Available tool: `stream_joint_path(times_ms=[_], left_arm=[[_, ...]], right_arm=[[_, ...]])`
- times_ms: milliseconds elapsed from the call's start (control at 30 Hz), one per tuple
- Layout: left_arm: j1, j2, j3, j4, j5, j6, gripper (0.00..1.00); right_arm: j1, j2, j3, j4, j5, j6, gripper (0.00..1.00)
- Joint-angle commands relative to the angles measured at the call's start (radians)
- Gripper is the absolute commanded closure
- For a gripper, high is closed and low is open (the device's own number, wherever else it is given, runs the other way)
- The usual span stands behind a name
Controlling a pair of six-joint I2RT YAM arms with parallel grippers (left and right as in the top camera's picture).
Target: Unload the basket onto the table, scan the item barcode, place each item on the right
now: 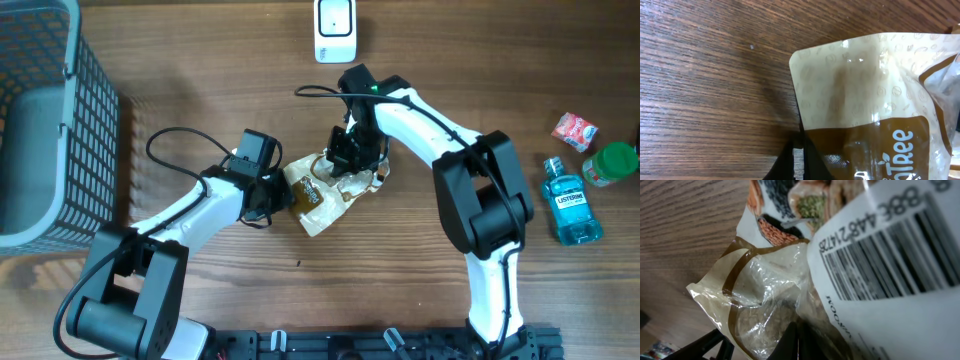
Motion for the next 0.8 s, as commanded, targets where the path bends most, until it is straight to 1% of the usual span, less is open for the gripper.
stream_joint_path(times_ms=[0,167,267,300,400,533,667,767], left_arm=[[0.0,-0.031,0.003,-0.039,-0.021,-0.013,0.96],[0.0,-0.217,0.124,-0.106,-0.062,-0.009,0.96],[0.0,-0.295,0.137,-0.081,-0.054,-0.037,0.96],[0.0,-0.298,0.137,-0.049,-0.019,-0.039,0.96],[0.0,-0.285,0.137,0.052,0.08,-0.06,0.96],[0.003,-0.224,0.137,0.093,0.092,-0.092,0.96],[0.003,-0.103,0.137,0.176,0.179,-0.108,0.96],[0.008,-0.03,0.137,0.172,0.179,-0.121,0.96]], right_arm=[[0.016,0.077,-0.021,-0.012,0.066,0.014,0.95],[0.016,0.077,-0.021,-0.015,0.084,0.014,0.95],[0.018,0.077,-0.021,-0.016,0.084,0.014,0.95],[0.018,0.077,-0.021,-0.016,0.084,0.016,0.95],[0.018,0.077,-0.021,-0.016,0.084,0.031,0.95],[0.018,0.077,-0.021,-0.015,0.084,0.046,0.95],[0.018,0.077,-0.021,-0.016,0.084,0.049,0.95],[0.017,0.077,-0.021,-0.021,0.084,0.068,0.95]])
